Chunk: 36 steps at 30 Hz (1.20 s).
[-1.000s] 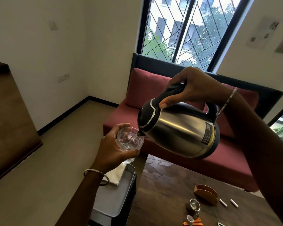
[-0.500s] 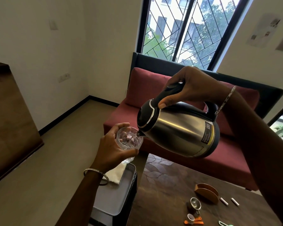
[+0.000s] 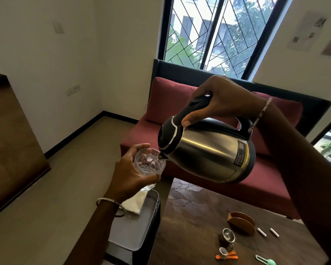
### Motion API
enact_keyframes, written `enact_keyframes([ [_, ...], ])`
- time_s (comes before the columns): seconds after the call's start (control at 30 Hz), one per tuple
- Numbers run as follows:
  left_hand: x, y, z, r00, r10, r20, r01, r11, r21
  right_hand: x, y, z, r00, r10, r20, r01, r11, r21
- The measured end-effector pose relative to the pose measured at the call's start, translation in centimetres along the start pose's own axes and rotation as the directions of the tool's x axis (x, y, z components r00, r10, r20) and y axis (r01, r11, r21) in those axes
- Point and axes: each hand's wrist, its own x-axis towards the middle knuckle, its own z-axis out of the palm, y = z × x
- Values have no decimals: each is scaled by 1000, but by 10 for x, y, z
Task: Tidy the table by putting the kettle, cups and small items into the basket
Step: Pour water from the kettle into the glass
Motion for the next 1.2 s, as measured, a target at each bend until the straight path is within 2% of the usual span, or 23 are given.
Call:
enact_keyframes([
  [1.2,2,-5,-3,999,-39,-13,38,999,-14,9,4,0,1000,-3,24,3,1000,-1],
])
